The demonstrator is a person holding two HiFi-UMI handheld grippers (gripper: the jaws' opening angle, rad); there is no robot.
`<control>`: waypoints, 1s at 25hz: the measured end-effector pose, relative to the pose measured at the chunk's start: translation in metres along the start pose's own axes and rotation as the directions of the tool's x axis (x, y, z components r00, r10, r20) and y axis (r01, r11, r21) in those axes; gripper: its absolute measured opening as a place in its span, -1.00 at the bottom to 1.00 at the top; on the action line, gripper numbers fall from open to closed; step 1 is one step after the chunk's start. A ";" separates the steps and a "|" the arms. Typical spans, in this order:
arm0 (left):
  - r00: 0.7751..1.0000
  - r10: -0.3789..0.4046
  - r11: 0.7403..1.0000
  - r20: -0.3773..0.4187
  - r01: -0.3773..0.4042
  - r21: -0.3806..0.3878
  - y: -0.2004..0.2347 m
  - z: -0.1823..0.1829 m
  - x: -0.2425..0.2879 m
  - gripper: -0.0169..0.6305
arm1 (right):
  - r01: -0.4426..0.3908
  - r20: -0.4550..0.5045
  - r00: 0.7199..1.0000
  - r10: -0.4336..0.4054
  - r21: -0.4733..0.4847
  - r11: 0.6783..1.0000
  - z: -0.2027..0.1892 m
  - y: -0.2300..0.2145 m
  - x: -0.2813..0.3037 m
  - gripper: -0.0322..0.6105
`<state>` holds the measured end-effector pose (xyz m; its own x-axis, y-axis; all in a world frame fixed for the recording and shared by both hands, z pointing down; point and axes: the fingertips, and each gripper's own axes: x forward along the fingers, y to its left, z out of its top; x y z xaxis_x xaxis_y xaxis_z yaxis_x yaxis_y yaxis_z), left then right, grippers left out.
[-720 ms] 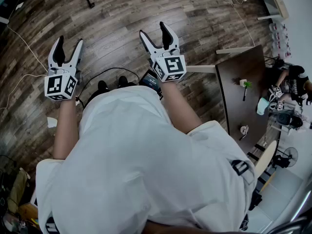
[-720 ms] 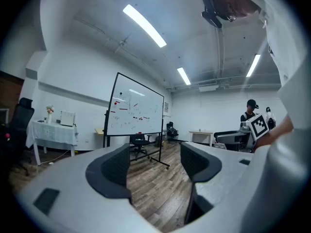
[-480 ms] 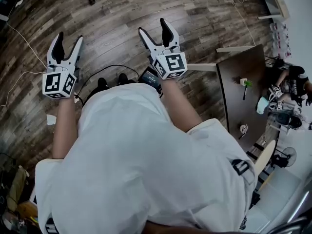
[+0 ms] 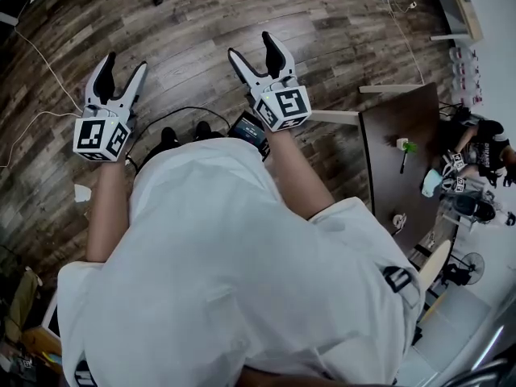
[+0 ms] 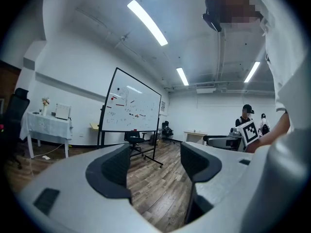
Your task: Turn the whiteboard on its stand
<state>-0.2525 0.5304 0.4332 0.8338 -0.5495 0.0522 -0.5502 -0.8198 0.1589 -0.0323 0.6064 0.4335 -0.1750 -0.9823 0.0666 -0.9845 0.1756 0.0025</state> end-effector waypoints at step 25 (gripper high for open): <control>0.985 0.170 0.982 -0.024 -0.172 -0.077 0.051 -0.030 0.053 0.00 | -0.086 -0.037 0.996 0.087 0.032 0.996 -0.031 -0.052 0.083 0.06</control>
<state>-0.2350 0.4644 0.4736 0.7288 -0.6770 0.1024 -0.6800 -0.6983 0.2235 0.0046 0.5176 0.4704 -0.2592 -0.9602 0.1037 -0.9658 0.2569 -0.0354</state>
